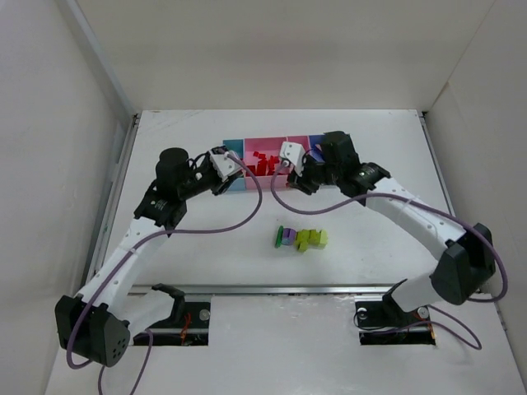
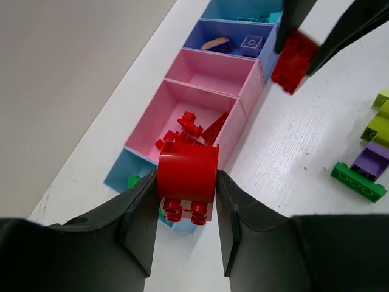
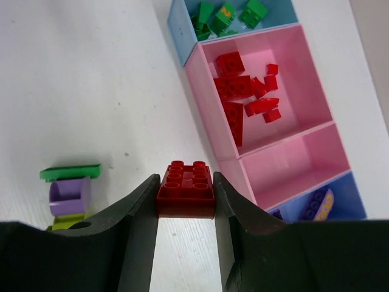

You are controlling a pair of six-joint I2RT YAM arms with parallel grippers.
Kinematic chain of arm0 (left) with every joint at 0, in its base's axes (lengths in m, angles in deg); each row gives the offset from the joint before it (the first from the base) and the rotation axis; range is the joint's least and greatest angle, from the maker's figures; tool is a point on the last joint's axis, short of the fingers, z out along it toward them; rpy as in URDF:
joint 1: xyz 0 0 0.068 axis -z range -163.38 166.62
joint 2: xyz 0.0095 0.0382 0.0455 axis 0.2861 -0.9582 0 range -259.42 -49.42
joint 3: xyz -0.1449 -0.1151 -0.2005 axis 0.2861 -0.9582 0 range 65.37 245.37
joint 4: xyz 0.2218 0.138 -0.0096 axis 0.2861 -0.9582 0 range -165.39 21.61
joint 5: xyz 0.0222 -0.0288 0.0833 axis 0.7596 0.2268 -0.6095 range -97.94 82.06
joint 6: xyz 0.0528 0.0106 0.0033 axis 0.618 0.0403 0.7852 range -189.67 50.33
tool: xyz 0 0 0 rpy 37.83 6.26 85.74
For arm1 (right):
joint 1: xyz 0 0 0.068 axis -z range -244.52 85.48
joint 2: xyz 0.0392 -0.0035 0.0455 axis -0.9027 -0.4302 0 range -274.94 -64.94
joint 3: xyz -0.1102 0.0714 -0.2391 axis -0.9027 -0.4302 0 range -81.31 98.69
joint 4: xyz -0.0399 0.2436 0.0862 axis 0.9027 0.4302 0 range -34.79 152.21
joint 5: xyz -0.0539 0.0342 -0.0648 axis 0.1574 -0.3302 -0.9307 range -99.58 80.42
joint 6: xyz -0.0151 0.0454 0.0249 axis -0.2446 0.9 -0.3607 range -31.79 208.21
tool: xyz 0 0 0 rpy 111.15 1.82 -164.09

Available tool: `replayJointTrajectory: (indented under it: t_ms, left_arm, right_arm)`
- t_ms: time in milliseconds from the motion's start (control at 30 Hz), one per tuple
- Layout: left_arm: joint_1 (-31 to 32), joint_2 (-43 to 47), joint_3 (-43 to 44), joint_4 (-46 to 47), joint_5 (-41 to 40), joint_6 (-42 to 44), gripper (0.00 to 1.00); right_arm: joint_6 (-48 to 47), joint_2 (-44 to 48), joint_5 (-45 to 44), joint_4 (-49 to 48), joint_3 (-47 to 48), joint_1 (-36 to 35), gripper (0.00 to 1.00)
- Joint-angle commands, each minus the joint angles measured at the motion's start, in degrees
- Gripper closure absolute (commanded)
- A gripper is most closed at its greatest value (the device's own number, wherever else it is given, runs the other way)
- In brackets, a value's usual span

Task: Sort the legos into containers by color

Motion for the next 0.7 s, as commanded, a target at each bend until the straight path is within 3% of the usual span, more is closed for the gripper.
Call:
replayJointTrajectory:
  t_ms: [0,133,300,433,533,667]
  left_arm:
    - [-0.80,2.07,-1.10,5.13,-0.30,-4.41,1.00]
    - [-1.33,0.67,-1.63,6.36,-0.30,-7.48,1.00]
    - [-1.33,-1.71,-1.63,8.20,-3.37,-10.83,1.00]
    - [-1.33,-4.34,-1.63,10.21,-5.56,-12.76,1.00]
    - [-1.33,-7.32,-1.63,13.99,-7.59,-14.61,1.00]
    - [-1.33,-12.16,-2.24,21.62,-9.09,-18.12,1.00]
  right_arm:
    - [3.47,-4.86,2.08,-6.17,6.16,-0.11,1.00]
    - [10.50,-14.35,-3.42,-12.50,13.72,1.30,1.00]
    - [18.24,-32.17,-14.78,-10.05,30.66,1.30,1.00]
    - [18.95,-38.00,-15.41,-9.26,36.32,1.30,0.79]
    - [21.13,-39.15,-15.41,-9.78,37.03,1.82,0.72]
    - [24.56,-39.15,-9.88,-11.28,37.03,3.32,0.41]
